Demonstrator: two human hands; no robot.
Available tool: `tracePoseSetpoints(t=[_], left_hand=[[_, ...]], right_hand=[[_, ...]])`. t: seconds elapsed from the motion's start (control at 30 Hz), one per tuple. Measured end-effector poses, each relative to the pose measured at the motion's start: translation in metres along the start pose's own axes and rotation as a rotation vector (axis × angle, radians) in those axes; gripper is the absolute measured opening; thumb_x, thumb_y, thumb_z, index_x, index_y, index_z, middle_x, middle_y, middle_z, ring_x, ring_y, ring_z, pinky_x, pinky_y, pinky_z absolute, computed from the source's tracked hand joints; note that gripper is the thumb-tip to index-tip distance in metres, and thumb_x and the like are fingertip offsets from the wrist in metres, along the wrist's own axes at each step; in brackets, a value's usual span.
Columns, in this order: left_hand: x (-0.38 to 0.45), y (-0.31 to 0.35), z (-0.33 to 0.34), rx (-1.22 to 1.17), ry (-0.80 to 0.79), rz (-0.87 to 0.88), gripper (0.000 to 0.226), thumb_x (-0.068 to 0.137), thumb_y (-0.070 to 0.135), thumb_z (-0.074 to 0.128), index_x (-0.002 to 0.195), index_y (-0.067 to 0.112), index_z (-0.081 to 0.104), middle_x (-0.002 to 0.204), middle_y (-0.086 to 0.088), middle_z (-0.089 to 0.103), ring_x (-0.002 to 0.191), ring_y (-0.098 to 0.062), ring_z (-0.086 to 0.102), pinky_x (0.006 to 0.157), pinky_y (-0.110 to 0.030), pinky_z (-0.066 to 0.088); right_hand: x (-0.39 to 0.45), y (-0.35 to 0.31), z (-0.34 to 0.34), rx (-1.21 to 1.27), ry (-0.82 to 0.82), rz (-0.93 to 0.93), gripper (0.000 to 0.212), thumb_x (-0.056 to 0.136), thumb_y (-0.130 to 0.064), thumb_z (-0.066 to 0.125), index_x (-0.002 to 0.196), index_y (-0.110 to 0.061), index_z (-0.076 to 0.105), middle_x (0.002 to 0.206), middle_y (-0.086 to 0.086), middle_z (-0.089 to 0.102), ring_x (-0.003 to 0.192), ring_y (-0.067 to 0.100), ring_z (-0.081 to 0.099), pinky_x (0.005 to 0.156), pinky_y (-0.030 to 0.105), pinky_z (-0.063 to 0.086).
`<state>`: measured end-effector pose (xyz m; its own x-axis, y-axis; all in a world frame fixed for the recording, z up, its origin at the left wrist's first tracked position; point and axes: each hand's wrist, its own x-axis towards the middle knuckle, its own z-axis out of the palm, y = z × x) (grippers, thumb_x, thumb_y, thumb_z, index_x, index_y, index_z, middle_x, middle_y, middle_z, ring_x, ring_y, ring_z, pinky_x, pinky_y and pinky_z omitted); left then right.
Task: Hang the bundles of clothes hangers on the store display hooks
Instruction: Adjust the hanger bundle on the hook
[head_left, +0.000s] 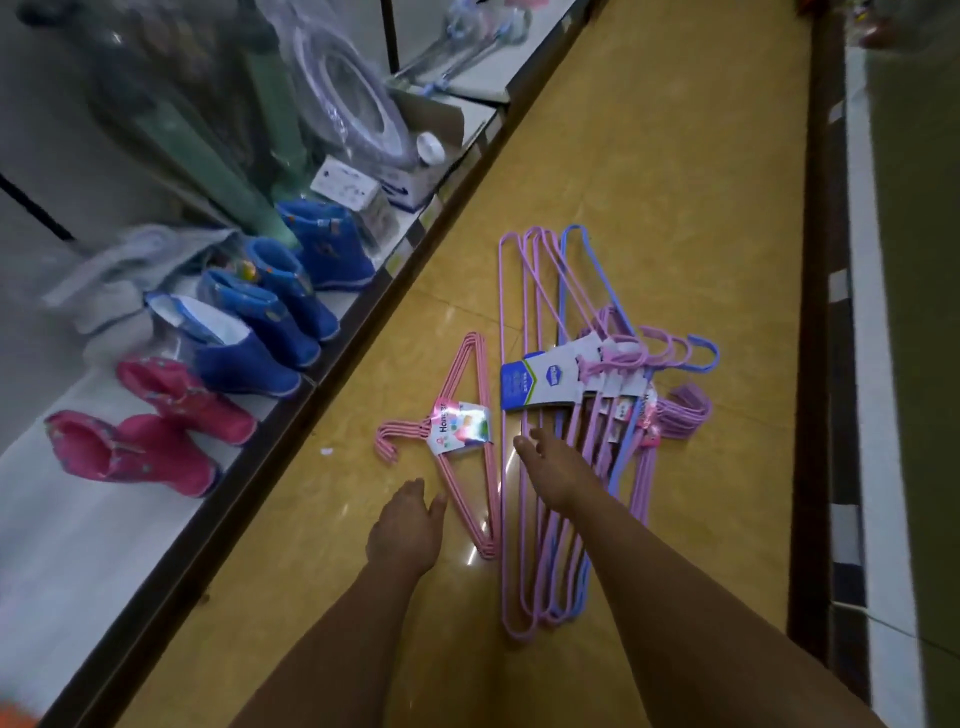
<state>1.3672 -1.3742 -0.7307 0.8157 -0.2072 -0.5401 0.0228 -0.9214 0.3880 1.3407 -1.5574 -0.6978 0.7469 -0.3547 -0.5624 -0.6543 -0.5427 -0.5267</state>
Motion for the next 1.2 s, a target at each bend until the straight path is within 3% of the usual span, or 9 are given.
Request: tracePoseSetpoints(t=[0.23, 0.5, 0.6, 0.77, 0.87, 1.0, 1.07, 1.13, 1.2], left_hand=[[0.088, -0.032, 0.083, 0.001, 0.012, -0.057, 0.046, 0.095, 0.012, 0.045, 0.14, 0.019, 0.038, 0.136, -0.006, 0.041, 0.118, -0.023, 0.052, 0.086, -0.034, 0.047], [0.141, -0.031, 0.127, -0.426, -0.048, -0.218, 0.046, 0.098, 0.022, 0.043, 0.137, -0.001, 0.032, 0.137, -0.021, 0.044, 0.123, -0.035, 0.046, 0.093, -0.034, 0.039], [0.146, -0.025, 0.136, -0.688, -0.095, -0.301, 0.045, 0.098, 0.027, 0.044, 0.131, -0.003, 0.038, 0.13, -0.024, 0.05, 0.114, -0.037, 0.052, 0.095, -0.037, 0.044], [0.149, -0.023, 0.146, -0.933, -0.153, -0.411, 0.072, 0.088, 0.046, 0.057, 0.137, -0.002, 0.038, 0.133, -0.022, 0.05, 0.115, -0.038, 0.054, 0.096, -0.045, 0.047], [0.148, -0.034, 0.138, -0.945, -0.082, -0.455, 0.063, 0.09, 0.039, 0.058, 0.134, -0.003, 0.044, 0.127, -0.023, 0.055, 0.11, -0.038, 0.056, 0.094, -0.043, 0.049], [0.153, -0.048, 0.134, -0.734, 0.043, -0.45, 0.05, 0.091, 0.036, 0.055, 0.129, 0.002, 0.05, 0.126, -0.021, 0.056, 0.113, -0.039, 0.053, 0.095, -0.046, 0.047], [0.149, -0.043, 0.127, -0.801, 0.081, -0.43, 0.04, 0.093, 0.022, 0.055, 0.125, -0.001, 0.05, 0.119, -0.022, 0.059, 0.102, -0.037, 0.058, 0.081, -0.041, 0.053], [0.14, -0.033, 0.116, -0.863, 0.103, -0.437, 0.024, 0.094, 0.012, 0.052, 0.115, 0.0, 0.051, 0.104, -0.02, 0.061, 0.074, -0.028, 0.061, 0.053, -0.029, 0.05], [0.124, -0.024, 0.101, -0.849, 0.153, -0.421, 0.016, 0.094, 0.01, 0.05, 0.108, 0.002, 0.052, 0.097, -0.019, 0.062, 0.062, -0.026, 0.062, 0.047, -0.029, 0.05]], right_hand=[[0.089, 0.039, 0.082, -0.133, -0.134, 0.04, 0.048, 0.104, -0.038, 0.027, 0.134, -0.005, 0.043, 0.137, 0.018, 0.049, 0.126, 0.031, 0.046, 0.097, 0.032, 0.037], [0.134, 0.057, 0.131, -0.268, -0.189, 0.104, 0.037, 0.1, -0.029, 0.042, 0.122, -0.001, 0.054, 0.125, 0.018, 0.056, 0.114, 0.031, 0.054, 0.086, 0.028, 0.042], [0.138, 0.056, 0.14, -0.225, -0.143, 0.134, 0.031, 0.097, -0.027, 0.047, 0.116, -0.003, 0.057, 0.118, 0.015, 0.06, 0.107, 0.028, 0.058, 0.078, 0.027, 0.041], [0.135, 0.039, 0.139, -0.168, -0.149, 0.213, 0.033, 0.094, -0.028, 0.053, 0.115, -0.003, 0.057, 0.113, 0.012, 0.061, 0.107, 0.026, 0.06, 0.072, 0.027, 0.04], [0.135, 0.034, 0.141, -0.131, -0.142, 0.18, 0.029, 0.092, -0.019, 0.052, 0.114, -0.001, 0.057, 0.105, 0.013, 0.06, 0.101, 0.029, 0.061, 0.073, 0.03, 0.045], [0.131, 0.021, 0.141, -0.063, -0.123, 0.124, 0.028, 0.089, -0.017, 0.049, 0.113, -0.006, 0.057, 0.107, 0.015, 0.063, 0.093, 0.031, 0.064, 0.083, 0.04, 0.056], [0.128, 0.013, 0.136, -0.091, -0.097, 0.096, 0.028, 0.088, -0.017, 0.049, 0.114, -0.008, 0.057, 0.104, 0.013, 0.063, 0.091, 0.031, 0.065, 0.082, 0.041, 0.056], [0.122, 0.006, 0.125, -0.156, -0.075, 0.066, 0.03, 0.088, -0.018, 0.05, 0.116, -0.009, 0.056, 0.107, 0.012, 0.063, 0.095, 0.029, 0.064, 0.08, 0.036, 0.055], [0.112, -0.002, 0.109, -0.234, -0.059, 0.044, 0.036, 0.089, -0.02, 0.052, 0.123, -0.011, 0.051, 0.117, 0.01, 0.061, 0.105, 0.028, 0.06, 0.082, 0.034, 0.049]])
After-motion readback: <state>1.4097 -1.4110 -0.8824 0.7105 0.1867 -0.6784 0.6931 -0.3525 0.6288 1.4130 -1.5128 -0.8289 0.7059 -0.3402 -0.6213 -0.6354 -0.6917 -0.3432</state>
